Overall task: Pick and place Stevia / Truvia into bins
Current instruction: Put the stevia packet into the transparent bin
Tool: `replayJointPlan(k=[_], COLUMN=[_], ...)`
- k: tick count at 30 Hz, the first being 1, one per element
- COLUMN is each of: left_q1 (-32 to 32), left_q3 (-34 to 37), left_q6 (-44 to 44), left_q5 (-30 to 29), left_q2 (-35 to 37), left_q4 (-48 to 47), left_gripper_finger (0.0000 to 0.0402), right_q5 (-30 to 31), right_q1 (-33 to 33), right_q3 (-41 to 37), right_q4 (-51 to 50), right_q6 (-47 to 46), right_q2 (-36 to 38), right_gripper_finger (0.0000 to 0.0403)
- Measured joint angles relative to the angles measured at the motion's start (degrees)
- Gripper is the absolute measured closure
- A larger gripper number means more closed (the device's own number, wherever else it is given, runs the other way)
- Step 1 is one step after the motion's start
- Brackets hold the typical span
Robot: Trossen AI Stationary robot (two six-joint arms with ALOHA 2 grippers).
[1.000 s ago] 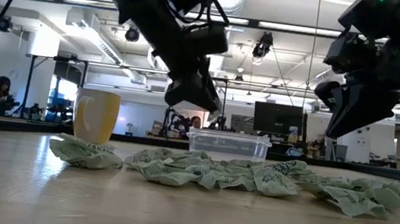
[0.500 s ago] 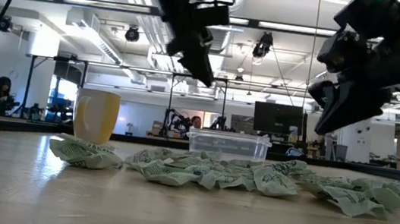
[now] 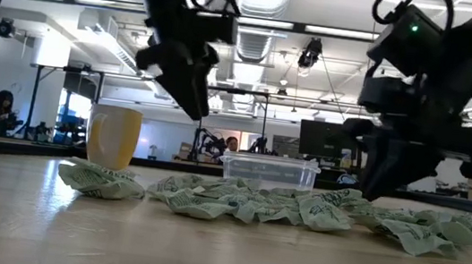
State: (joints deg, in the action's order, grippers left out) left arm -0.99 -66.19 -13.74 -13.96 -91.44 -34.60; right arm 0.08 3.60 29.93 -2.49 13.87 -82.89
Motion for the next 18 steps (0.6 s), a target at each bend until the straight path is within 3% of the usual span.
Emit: replayJointPlan(k=[11,18], left_q1=[3.1,3.3], left_q3=[10.8,15.8], left_q6=[3.2,4.5], left_q5=[-0.1,-0.2], left_q2=[15.7,21.0], left_q4=[11.3,17.9], left_gripper_finger=[0.0232,0.0232], right_q5=[0.1,0.1], right_q1=[0.0,0.0], right_q3=[1.6,1.6], right_q4=[-1.7,-2.8], right_q6=[-1.1,-3.4], right_q2=[-0.3,-3.0], right_gripper_finger=[0.0275,0.0259])
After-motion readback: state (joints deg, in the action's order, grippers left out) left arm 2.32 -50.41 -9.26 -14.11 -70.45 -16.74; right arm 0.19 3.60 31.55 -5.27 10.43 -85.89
